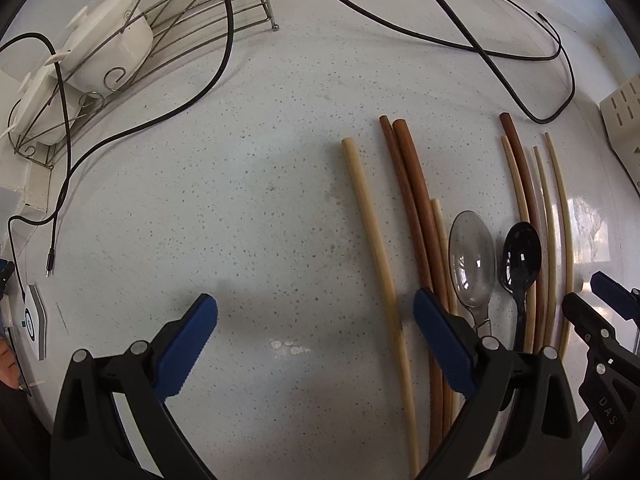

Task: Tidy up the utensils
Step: 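Move the right tool down toward the light wooden chopstick in the row, then close the right tool on the light wooden chopstick and lift it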

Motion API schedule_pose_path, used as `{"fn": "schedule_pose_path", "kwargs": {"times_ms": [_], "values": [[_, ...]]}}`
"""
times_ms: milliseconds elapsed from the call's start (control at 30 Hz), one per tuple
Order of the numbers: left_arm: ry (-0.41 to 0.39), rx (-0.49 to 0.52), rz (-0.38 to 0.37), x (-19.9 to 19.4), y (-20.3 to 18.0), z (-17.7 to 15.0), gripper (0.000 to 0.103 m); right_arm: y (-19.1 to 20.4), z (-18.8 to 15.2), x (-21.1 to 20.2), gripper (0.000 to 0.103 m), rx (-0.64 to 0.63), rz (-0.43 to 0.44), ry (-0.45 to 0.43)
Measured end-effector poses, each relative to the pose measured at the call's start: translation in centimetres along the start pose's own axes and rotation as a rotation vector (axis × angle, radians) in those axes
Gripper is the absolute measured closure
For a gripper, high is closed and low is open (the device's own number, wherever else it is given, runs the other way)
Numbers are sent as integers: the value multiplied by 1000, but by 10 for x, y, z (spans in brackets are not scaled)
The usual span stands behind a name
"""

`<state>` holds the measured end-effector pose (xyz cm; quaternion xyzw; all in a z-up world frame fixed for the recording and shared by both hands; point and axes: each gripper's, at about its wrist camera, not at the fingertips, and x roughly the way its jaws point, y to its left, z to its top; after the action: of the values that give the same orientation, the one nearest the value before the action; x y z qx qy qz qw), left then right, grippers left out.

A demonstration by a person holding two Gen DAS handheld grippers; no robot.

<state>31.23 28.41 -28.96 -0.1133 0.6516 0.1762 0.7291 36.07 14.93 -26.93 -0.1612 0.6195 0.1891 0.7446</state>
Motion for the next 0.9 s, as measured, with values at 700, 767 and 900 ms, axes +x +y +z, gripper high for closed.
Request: {"fn": "schedule_pose_path", "kwargs": {"times_ms": [700,767,900], "values": [[98,41,-71,-14,-37,6,51,14,6,4,96,-30,67,38],[103,43,-72,-16,-41,5,53,14,7,4,97,-28,77,46],[115,63,-77,-19,-40,-1,66,12,8,5,97,-23,91,52]]}}
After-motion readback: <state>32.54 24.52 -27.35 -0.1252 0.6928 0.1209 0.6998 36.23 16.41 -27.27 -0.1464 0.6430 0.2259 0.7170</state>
